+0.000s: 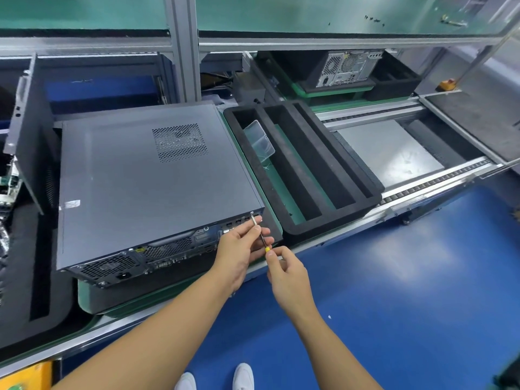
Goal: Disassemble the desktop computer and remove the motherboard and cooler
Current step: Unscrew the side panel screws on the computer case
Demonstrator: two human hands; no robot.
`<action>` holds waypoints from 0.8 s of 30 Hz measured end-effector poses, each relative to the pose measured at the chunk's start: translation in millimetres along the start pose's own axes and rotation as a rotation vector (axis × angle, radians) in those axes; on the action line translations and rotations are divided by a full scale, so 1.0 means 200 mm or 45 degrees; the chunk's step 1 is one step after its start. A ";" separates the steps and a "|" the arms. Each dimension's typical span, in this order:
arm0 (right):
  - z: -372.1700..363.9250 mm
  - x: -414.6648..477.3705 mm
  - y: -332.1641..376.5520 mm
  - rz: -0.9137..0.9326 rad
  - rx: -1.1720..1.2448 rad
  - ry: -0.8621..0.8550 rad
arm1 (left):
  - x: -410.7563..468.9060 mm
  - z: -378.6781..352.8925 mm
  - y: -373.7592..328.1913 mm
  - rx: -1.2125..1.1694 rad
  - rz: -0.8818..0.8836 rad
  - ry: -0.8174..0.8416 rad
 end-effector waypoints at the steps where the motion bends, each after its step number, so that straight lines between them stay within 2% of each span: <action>1: 0.00 0.00 0.00 -0.007 -0.002 -0.004 | 0.00 0.00 0.00 -0.006 -0.001 -0.002; 8: 0.02 0.00 0.02 -0.011 -0.002 -0.008 | 0.00 -0.02 -0.03 -0.003 -0.004 0.048; 14: 0.03 -0.01 0.04 -0.021 -0.035 -0.040 | 0.00 -0.03 -0.02 -0.121 0.006 0.052; 18: 0.04 -0.01 0.05 -0.108 -0.081 -0.087 | 0.00 -0.04 -0.02 -0.180 0.029 0.090; 24: 0.03 -0.01 0.06 -0.296 0.381 0.127 | 0.00 -0.05 -0.02 -0.233 0.026 0.075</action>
Point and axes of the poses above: each hand's wrist, its own x-axis towards the middle knuckle, its own z-axis out of the back of the hand, y = z × x, the point moved 7 cm from there along x, towards the middle knuckle, and after that the axes turned 11 degrees about y, right-handed, at the moved point
